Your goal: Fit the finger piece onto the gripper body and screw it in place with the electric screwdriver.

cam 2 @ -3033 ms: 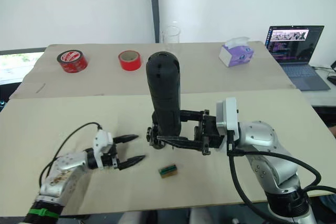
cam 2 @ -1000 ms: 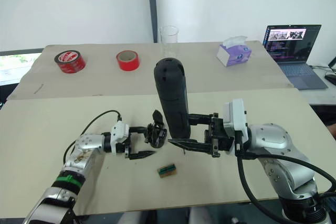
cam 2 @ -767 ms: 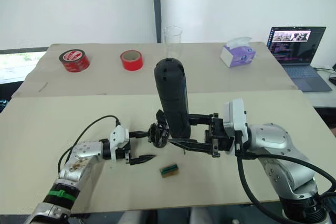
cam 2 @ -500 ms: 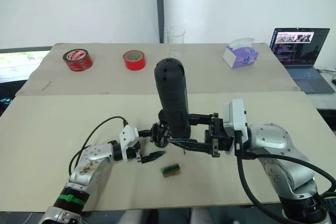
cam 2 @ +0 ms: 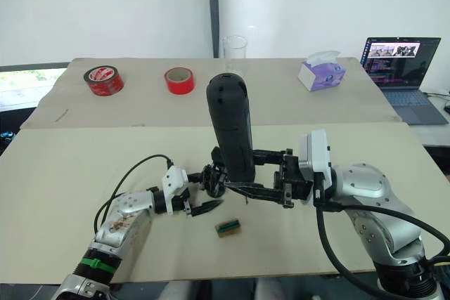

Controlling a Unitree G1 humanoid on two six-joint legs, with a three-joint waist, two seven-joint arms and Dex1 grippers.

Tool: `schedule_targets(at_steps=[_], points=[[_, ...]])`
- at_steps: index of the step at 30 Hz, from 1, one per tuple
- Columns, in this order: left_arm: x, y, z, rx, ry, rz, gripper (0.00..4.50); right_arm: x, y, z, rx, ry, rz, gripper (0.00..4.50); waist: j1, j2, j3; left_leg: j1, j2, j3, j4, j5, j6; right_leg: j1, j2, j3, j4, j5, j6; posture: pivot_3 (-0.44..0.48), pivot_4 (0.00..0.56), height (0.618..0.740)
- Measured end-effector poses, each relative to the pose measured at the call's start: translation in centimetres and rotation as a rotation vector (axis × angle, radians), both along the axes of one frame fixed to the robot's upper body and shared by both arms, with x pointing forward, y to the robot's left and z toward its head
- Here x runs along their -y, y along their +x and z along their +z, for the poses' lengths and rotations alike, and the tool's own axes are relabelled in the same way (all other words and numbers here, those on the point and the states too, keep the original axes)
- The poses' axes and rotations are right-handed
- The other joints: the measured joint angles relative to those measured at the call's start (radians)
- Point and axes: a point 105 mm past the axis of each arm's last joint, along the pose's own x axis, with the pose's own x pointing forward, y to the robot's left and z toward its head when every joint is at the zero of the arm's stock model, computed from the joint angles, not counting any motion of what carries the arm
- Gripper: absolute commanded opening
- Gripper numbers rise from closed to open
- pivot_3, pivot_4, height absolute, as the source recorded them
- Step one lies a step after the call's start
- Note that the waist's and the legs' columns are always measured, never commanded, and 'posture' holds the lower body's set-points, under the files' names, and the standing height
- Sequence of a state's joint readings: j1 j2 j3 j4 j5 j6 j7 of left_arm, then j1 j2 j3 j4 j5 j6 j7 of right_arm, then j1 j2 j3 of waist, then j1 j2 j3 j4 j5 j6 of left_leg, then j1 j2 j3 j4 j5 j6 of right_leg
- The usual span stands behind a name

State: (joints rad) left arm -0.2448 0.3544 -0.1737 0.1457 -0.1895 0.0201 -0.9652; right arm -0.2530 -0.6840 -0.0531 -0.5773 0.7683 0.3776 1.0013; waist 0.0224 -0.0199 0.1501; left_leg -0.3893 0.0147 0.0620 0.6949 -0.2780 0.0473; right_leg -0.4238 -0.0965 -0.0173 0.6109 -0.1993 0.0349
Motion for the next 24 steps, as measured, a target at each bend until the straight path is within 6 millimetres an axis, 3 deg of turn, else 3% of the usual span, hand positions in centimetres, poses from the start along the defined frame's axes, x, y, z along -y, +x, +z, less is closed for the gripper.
schedule_targets(at_steps=[1,2,9,13,16,20,24], points=[[-0.1,0.1,0.0,0.001,0.001,0.002,2.33,0.0,0.0,0.1,0.005,0.0,0.002,1.93,-0.001,0.0,0.0,0.0,0.0,0.0,0.0,0.0,0.0,0.0,0.0,0.0,0.0,0.0,0.0,0.0,0.15,0.74],[-0.1,0.1,0.0,0.002,0.003,0.003,2.25,-0.1,0.0,0.3,0.011,0.001,0.005,1.93,-0.001,0.0,0.0,0.0,0.0,0.0,0.0,0.0,0.0,0.0,0.0,0.0,0.0,0.0,0.0,0.0,0.15,0.74],[-0.1,0.1,0.0,0.017,0.006,-0.004,2.25,-0.8,0.1,2.7,0.024,0.046,0.045,1.93,-0.002,0.0,0.0,0.0,0.0,0.0,0.0,0.0,0.0,0.0,0.0,0.0,0.0,0.0,0.0,0.0,0.15,0.74],[0.0,0.3,-0.1,0.016,0.011,-0.028,2.25,-1.9,-0.1,6.4,0.033,0.117,0.103,1.93,0.0,0.001,-0.001,0.0,0.0,-0.001,0.0,0.0,0.0,0.0,-0.001,-0.001,0.0,0.0,-0.001,0.0,0.15,0.74],[0.2,0.5,0.0,0.013,0.015,-0.045,2.25,-2.5,-0.1,7.7,0.016,0.153,0.131,1.93,0.003,0.001,-0.001,0.0,0.0,-0.001,0.0,0.0,0.0,0.0,-0.002,-0.001,0.0,0.0,-0.001,0.0,0.15,0.74],[0.2,0.7,0.0,0.007,0.015,-0.057,2.25,-3.4,0.3,9.2,-0.006,0.206,0.155,1.93,0.003,0.001,-0.001,0.0,-0.001,-0.001,0.0,0.0,0.0,0.0,-0.004,-0.001,0.0,0.0,-0.001,0.0,0.15,0.74],[0.3,0.7,0.0,0.005,0.015,-0.063,2.25,-4.7,0.9,9.1,-0.027,0.205,0.17,1.93,0.003,0.002,-0.001,0.0,-0.001,-0.001,0.0,0.0,0.0,0.0,-0.004,-0.002,0.0,0.0,-0.001,0.0,0.15,0.74]])
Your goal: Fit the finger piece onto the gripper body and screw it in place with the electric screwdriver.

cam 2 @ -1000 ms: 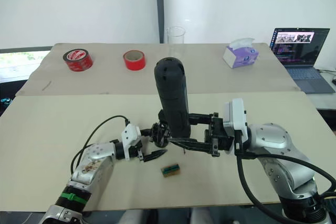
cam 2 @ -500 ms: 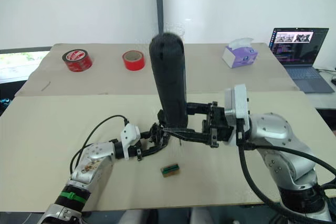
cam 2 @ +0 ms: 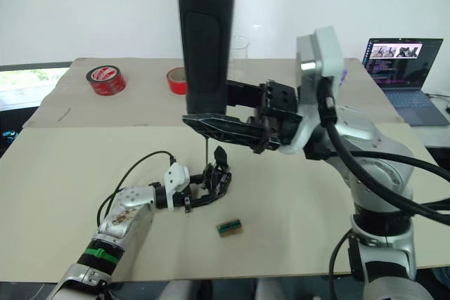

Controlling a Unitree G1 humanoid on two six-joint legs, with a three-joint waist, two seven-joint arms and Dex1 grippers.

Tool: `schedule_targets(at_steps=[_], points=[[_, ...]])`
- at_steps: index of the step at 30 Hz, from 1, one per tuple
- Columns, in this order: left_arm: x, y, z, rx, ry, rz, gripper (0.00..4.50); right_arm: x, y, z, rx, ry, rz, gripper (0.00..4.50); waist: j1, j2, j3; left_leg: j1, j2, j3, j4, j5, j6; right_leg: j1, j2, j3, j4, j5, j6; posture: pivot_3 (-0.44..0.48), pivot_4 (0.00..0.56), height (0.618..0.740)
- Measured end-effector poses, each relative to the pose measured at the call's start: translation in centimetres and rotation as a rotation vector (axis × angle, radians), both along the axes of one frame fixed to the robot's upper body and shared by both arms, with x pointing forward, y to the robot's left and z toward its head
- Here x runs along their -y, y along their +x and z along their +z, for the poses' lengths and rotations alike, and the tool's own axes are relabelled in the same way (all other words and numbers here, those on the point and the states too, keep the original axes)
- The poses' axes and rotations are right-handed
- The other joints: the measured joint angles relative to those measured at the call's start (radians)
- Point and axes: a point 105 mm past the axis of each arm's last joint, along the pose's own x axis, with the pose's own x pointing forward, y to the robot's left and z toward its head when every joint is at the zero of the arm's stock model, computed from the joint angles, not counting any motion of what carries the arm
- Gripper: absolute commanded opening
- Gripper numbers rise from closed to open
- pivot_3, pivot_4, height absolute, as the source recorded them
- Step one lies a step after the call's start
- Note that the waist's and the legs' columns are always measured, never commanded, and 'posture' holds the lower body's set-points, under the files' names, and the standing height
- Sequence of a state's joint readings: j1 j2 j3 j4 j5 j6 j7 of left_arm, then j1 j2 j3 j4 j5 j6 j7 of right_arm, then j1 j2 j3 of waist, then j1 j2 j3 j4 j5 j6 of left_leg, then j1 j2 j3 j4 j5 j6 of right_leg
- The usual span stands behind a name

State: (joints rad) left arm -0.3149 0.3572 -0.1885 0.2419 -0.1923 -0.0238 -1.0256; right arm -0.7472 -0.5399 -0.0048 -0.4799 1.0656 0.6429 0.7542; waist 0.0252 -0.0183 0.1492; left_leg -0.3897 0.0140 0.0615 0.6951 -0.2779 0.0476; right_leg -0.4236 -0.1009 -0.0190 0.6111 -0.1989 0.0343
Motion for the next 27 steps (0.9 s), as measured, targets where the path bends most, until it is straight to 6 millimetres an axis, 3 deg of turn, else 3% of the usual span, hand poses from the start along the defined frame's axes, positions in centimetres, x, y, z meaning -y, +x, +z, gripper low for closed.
schedule_targets(at_steps=[11,27], points=[[0.2,-0.2,-0.1,-0.015,0.0,-0.005,2.25,-2.8,2.3,-2.4,-0.034,-0.068,-0.05,1.93,-0.003,0.0,0.0,-0.001,-0.001,0.0,0.0,0.0,0.0,0.0,0.0,-0.002,0.0,0.0,0.0,0.0,0.15,0.74],[0.1,-0.4,0.0,-0.022,0.005,0.001,2.25,-3.4,2.9,-5.1,-0.027,-0.111,-0.051,1.93,-0.008,0.0,0.0,-0.001,-0.001,0.0,0.0,0.0,0.0,0.0,0.001,-0.003,0.0,0.0,0.0,0.0,0.15,0.74]])
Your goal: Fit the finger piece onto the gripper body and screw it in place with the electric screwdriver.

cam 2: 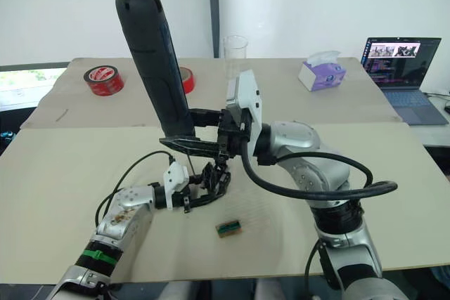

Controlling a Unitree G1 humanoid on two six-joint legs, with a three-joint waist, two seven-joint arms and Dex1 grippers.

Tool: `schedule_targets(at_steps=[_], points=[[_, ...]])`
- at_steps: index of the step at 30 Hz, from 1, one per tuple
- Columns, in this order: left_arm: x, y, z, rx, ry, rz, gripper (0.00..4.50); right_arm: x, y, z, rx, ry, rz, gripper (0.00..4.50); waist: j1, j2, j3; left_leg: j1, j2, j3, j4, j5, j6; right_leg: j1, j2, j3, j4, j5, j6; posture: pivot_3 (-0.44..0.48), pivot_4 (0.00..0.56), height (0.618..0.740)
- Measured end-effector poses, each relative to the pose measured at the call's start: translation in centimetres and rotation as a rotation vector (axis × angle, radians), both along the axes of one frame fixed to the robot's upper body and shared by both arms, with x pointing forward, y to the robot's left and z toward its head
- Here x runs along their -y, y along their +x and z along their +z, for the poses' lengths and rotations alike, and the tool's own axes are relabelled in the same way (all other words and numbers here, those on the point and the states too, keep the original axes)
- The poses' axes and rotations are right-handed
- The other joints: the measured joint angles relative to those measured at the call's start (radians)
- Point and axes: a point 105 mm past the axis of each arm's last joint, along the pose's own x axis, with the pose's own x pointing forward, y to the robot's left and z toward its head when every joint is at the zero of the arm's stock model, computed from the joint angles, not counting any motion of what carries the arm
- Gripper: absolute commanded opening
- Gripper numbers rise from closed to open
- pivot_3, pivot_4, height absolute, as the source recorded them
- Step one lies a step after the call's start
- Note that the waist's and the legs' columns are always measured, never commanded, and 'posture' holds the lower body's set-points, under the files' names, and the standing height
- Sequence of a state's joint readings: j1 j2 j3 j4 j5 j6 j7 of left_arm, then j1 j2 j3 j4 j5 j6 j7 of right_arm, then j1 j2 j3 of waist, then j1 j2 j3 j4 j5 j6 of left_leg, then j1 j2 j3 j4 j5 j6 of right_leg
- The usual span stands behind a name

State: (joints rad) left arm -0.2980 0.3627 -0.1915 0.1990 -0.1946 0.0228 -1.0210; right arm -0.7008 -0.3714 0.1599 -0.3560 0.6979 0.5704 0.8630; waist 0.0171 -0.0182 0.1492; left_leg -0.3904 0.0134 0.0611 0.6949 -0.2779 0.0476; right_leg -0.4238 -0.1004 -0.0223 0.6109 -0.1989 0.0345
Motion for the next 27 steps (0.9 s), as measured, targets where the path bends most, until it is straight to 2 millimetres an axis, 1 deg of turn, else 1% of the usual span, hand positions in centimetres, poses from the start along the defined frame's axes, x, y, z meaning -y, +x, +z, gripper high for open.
schedule_targets(at_steps=[11,17,24,27], points=[[-0.1,-0.1,0.0,0.004,0.006,0.003,2.25,0.1,0.6,-1.7,-0.011,-0.044,-0.016,1.93,-0.003,0.0,0.0,0.0,0.0,0.0,0.0,0.0,0.0,0.0,0.0,0.0,0.0,0.0,0.0,0.0,0.15,0.74],[-0.1,-0.1,0.0,0.005,0.006,0.006,2.25,0.0,0.5,-2.2,-0.011,-0.041,-0.013,1.93,-0.004,0.0,0.0,0.0,0.0,0.0,0.0,0.0,0.0,0.0,0.0,0.0,0.0,0.0,0.0,0.0,0.15,0.74],[-0.2,-0.2,0.0,0.007,0.007,0.01,2.25,-0.1,0.3,-2.3,0.007,-0.037,-0.005,1.93,-0.005,0.0,0.0,0.0,0.0,0.0,-0.001,0.0,0.0,0.0,0.0,-0.001,0.0,0.0,0.0,0.0,0.15,0.74],[-0.2,-0.2,0.0,0.008,0.008,0.01,2.25,0.0,0.4,-2.8,-0.006,-0.042,-0.013,1.93,-0.005,0.0,0.0,0.0,0.0,0.0,-0.001,0.0,0.0,-0.001,0.0,0.0,0.0,0.0,0.0,0.0,0.15,0.74]])
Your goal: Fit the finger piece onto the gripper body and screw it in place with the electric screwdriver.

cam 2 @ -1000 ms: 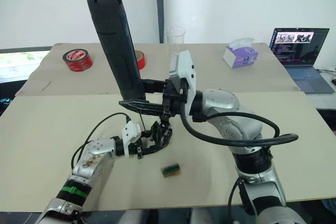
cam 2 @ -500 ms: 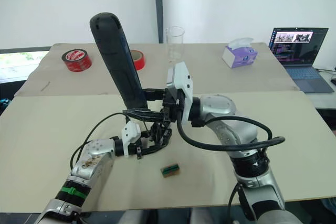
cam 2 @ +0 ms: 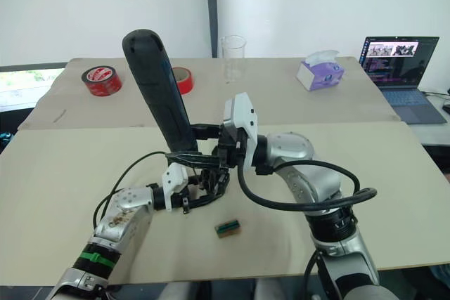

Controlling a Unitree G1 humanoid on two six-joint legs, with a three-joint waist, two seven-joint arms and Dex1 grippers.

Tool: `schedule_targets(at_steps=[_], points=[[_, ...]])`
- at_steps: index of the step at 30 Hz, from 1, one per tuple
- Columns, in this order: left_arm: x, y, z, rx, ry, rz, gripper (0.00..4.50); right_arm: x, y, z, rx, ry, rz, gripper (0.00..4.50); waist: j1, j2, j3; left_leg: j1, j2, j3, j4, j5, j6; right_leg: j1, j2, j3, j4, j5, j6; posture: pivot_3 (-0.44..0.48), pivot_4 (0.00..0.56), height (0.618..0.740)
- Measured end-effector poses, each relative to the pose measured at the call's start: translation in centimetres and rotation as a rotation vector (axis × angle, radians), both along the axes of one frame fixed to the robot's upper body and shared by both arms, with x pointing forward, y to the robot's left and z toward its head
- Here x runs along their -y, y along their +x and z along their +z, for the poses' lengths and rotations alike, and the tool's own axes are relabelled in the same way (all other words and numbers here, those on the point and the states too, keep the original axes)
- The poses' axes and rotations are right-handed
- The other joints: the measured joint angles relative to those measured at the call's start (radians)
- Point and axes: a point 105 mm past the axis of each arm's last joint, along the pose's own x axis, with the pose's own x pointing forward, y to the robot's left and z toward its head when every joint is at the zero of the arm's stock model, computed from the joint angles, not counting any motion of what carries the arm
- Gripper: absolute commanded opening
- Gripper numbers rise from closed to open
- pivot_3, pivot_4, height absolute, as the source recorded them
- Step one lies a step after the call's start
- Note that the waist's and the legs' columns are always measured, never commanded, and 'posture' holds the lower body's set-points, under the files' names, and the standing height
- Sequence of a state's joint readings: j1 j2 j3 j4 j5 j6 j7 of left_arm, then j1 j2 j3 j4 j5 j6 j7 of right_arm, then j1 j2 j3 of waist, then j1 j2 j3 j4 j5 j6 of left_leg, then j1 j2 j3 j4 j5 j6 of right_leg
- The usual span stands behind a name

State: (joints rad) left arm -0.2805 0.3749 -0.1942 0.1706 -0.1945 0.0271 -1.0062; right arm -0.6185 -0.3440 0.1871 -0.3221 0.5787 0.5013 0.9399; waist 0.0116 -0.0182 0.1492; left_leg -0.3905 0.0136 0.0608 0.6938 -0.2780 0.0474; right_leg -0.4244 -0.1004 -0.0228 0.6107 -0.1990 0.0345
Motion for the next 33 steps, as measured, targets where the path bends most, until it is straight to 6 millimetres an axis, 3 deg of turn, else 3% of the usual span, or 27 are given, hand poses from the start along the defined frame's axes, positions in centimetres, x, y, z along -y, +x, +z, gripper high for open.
schedule_targets(at_steps=[21,33], points=[[-0.1,0.0,0.0,0.0,0.004,0.002,2.25,-0.1,0.1,-0.4,0.004,-0.006,0.0,1.93,-0.001,0.0,0.0,0.0,0.0,0.0,0.0,0.0,0.0,0.0,0.0,0.0,0.0,0.0,0.0,0.0,0.15,0.74],[-0.1,0.0,0.0,0.0,0.004,0.002,2.25,-0.2,-0.1,1.1,0.002,0.034,0.023,1.93,-0.001,0.0,0.0,0.0,0.0,0.0,-0.001,0.0,0.0,0.0,0.0,0.0,0.0,0.0,0.0,0.0,0.15,0.74]])
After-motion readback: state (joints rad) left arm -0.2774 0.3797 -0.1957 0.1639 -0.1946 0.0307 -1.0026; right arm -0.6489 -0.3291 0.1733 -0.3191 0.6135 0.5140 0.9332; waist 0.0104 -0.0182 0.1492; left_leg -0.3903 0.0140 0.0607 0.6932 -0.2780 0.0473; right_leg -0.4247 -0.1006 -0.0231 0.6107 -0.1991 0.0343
